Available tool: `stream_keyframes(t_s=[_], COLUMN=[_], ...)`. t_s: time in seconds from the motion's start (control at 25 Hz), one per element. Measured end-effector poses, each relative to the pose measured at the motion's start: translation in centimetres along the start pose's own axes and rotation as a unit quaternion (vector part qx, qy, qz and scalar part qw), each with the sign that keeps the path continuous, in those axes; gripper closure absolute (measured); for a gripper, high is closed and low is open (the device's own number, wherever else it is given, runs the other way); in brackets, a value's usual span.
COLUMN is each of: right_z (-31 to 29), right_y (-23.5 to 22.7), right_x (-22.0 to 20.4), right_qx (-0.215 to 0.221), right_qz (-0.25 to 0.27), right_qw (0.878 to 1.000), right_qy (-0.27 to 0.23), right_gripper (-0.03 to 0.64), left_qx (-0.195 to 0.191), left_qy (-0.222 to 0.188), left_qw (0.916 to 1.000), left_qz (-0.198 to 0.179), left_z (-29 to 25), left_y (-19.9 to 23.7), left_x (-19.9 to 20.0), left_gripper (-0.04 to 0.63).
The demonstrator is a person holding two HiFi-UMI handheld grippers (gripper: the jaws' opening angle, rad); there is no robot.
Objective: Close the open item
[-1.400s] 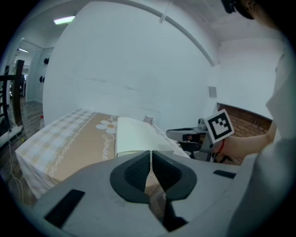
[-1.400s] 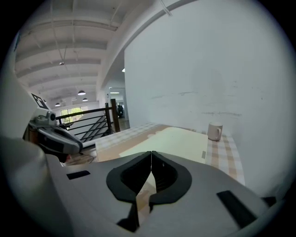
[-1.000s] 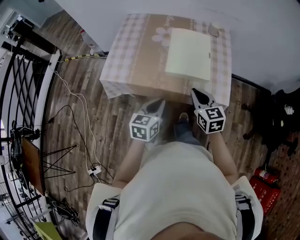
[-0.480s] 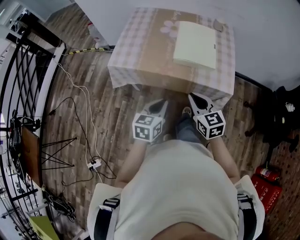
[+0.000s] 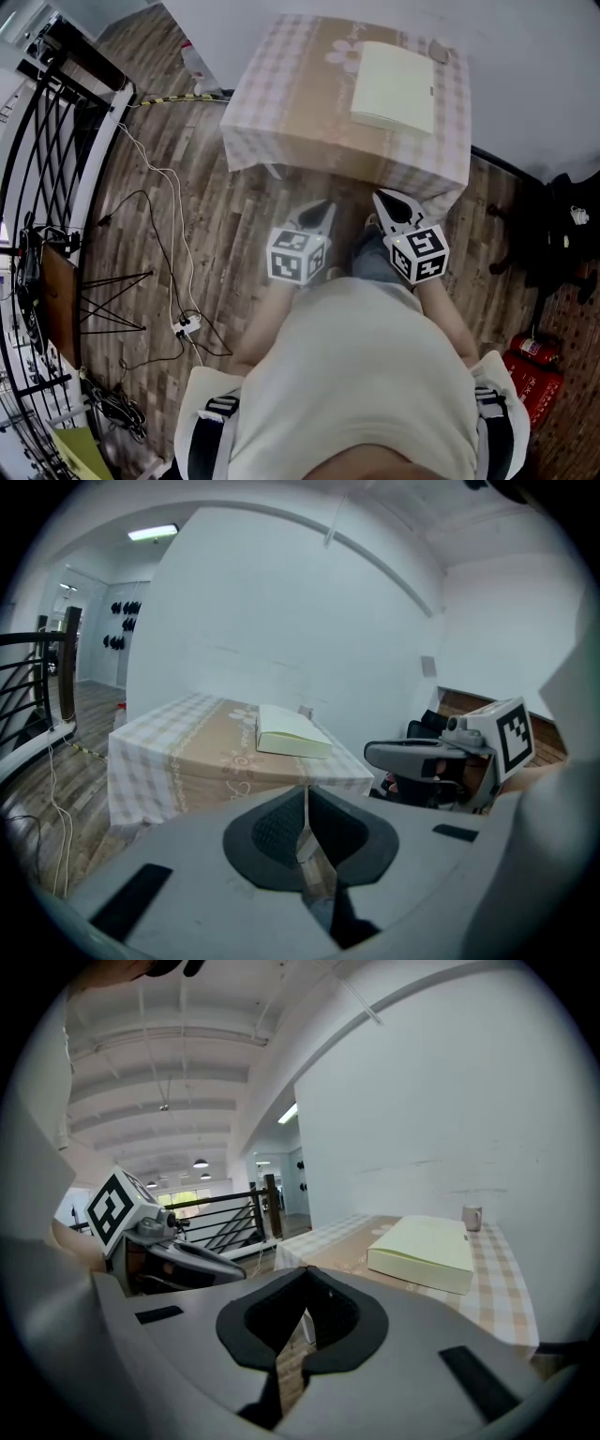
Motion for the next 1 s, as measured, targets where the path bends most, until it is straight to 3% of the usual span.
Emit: stream_keyframes(t_s=[1.0], right_z=[-0.6], right_y=[0.3], right_x=[0.6], right_qx=[0.012], right_qz=[0.005], right_qw=[1.000], right_qy=[-0.008], right_gripper=[0.617], left_qx=[-0.004], left_qy=[0.012], left_qw=[0.9999], left_qz=[-0.002], left_z=[-0.4], left_y=[0.3], left_x=[0.0], left_gripper=[0.580])
Point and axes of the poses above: the fingertips, and each gripper's own axes: z backward along the fingers, y to its left, x out of its top, the point moved 3 cm from there along z, backward along the fingers, and after that the axes turned 13 degrees about -x, right-handed, at the moved point
